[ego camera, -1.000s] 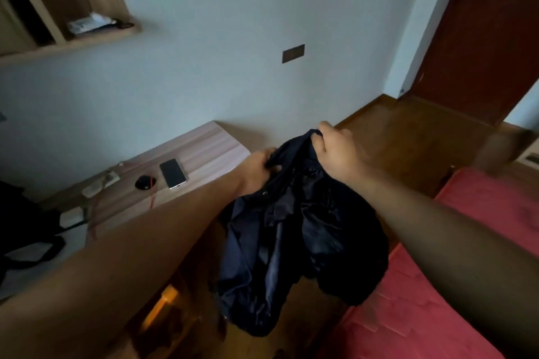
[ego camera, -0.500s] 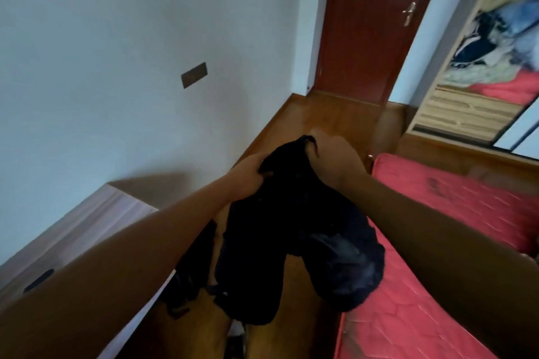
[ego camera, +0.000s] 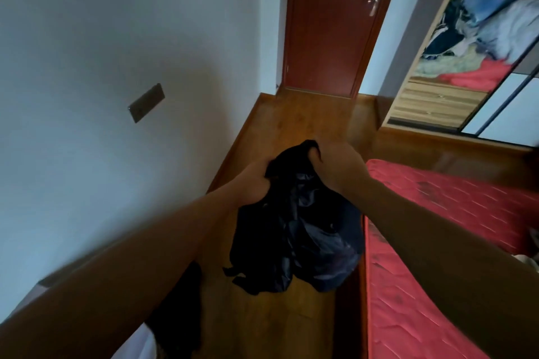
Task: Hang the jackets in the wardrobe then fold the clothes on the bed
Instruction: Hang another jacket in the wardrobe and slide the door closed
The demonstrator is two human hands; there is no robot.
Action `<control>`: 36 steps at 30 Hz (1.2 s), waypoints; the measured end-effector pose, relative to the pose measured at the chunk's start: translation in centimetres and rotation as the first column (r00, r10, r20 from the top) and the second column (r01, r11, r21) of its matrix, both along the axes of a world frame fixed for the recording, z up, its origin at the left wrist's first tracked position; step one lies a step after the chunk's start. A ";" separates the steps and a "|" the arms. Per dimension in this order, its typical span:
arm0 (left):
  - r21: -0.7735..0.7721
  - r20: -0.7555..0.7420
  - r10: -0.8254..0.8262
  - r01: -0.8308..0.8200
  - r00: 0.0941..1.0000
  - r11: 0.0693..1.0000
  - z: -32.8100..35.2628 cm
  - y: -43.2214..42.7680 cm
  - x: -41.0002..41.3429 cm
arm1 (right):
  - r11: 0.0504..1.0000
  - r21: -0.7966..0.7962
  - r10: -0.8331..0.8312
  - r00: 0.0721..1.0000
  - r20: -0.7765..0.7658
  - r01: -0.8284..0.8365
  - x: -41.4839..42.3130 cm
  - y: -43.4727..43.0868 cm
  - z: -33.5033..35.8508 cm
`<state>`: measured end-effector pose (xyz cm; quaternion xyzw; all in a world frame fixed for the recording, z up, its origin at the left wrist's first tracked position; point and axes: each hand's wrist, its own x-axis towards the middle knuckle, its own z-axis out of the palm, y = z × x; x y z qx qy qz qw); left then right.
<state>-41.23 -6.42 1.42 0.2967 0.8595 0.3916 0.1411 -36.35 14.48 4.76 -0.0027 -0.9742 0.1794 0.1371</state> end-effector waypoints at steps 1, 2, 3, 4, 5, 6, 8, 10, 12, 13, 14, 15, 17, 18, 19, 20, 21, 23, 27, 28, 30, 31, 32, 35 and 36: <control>-0.027 -0.013 -0.015 0.015 1.000 1.000 0.0 0.9 -1.5 | 1.000 0.010 -0.023 1.000 0.005 0.023 -1.1 0.9 -0.1; -0.064 -0.019 -0.020 0.018 1.000 0.998 0.1 2.0 -3.1 | 0.999 0.012 -0.041 0.999 0.000 0.041 -2.2 1.8 -0.2; -0.099 -0.008 -0.024 0.023 1.000 0.995 0.2 3.0 -4.7 | 0.998 0.009 -0.054 0.998 -0.014 0.055 -3.3 2.8 -0.4; -0.128 0.014 -0.043 0.045 0.999 0.991 0.3 4.2 -6.3 | 0.998 0.005 -0.062 0.998 -0.026 0.062 -4.5 3.9 -0.6; -0.145 0.032 -0.072 0.075 0.997 0.986 0.3 5.3 -8.0 | 0.998 0.006 -0.066 0.997 -0.031 0.067 -5.7 5.0 -0.8; -0.158 0.041 -0.094 0.099 0.995 0.982 0.3 6.5 -9.7 | 0.998 0.009 -0.069 0.997 -0.028 0.070 -7.0 6.3 -1.0; -0.191 0.033 -0.124 0.128 0.992 0.973 0.3 9.0 -13.2 | 0.997 0.016 -0.075 0.997 -0.015 0.076 -10.1 8.9 -1.6; -0.212 0.009 -0.158 0.156 0.987 0.965 0.2 11.6 -16.7 | 0.997 0.035 -0.067 0.997 0.024 0.066 -13.5 11.9 -1.9; -0.210 0.005 -0.175 0.172 0.985 0.962 0.4 14.5 -20.2 | 0.998 0.056 -0.043 0.997 0.058 0.040 -17.2 15.2 -2.0; -0.204 0.009 -0.173 0.171 0.985 0.964 0.6 16.0 -22.1 | 0.998 0.061 -0.031 0.998 0.059 0.027 -19.2 16.9 -2.0; -0.199 0.019 -0.167 0.167 0.986 0.966 1.0 17.5 -24.0 | 0.998 0.061 -0.017 0.998 0.053 0.014 -21.2 18.7 -2.0; -0.200 0.030 -0.163 0.166 0.986 0.966 1.3 19.0 -25.9 | 0.998 0.056 -0.002 0.999 0.051 -0.001 -23.2 20.5 -1.9; -0.229 0.024 -0.163 0.164 0.986 0.960 2.0 22.1 -29.5 | 0.998 0.052 0.021 0.998 0.054 -0.024 -26.9 23.8 -1.7; -0.235 0.022 -0.172 0.172 0.985 0.957 2.2 23.6 -31.3 | 0.998 0.055 0.028 0.998 0.056 -0.031 -28.7 25.4 -1.5; -0.234 0.026 -0.170 0.171 0.985 0.957 2.4 25.0 -33.1 | 0.997 0.062 0.034 0.998 0.054 -0.037 -30.5 26.9 -1.4; -0.234 0.031 -0.162 0.164 0.986 0.958 2.5 26.3 -34.7 | 0.996 0.080 0.038 0.998 0.045 -0.042 -32.1 28.3 -1.3; -0.238 0.033 -0.157 0.160 0.987 0.958 2.5 27.7 -36.4 | 0.993 0.104 0.044 0.998 0.040 -0.048 -33.7 29.7 -1.2; -0.248 0.045 -0.172 0.178 0.984 0.952 2.5 30.4 -39.6 | 0.988 0.136 0.061 0.996 0.064 -0.070 -36.6 32.5 -1.1; -0.261 0.090 -0.254 0.269 0.963 0.927 2.3 36.5 -46.3 | 0.980 0.197 0.024 0.999 0.035 -0.030 -42.0 38.7 -1.5; -0.255 0.095 -0.268 0.283 0.959 0.925 2.1 38.1 -48.2 | 0.979 0.204 0.007 0.999 0.033 -0.013 -43.5 40.1 -1.6; -0.250 0.108 -0.279 0.297 0.954 0.921 1.5 41.0 -51.9 | 0.975 0.224 -0.016 0.999 0.045 0.005 -46.6 42.6 -1.6; -0.244 0.121 -0.283 0.305 0.951 0.921 1.2 42.4 -53.9 | 0.973 0.232 -0.025 0.998 0.058 0.011 -48.4 43.8 -1.5; -0.223 0.133 -0.300 0.323 0.945 0.920 0.6 43.8 -56.2 | 0.972 0.236 -0.034 0.997 0.072 0.016 -50.3 44.9 -1.4; -0.188 0.166 -0.352 0.380 0.921 0.906 -0.9 47.8 -63.3 | 0.964 0.263 -0.089 0.985 0.150 0.047 -56.1 48.2 -1.6; -0.179 0.180 -0.366 0.396 0.913 0.900 -1.5 49.4 -65.8 | 0.958 0.278 -0.115 0.978 0.172 0.064 -58.1 49.3 -1.7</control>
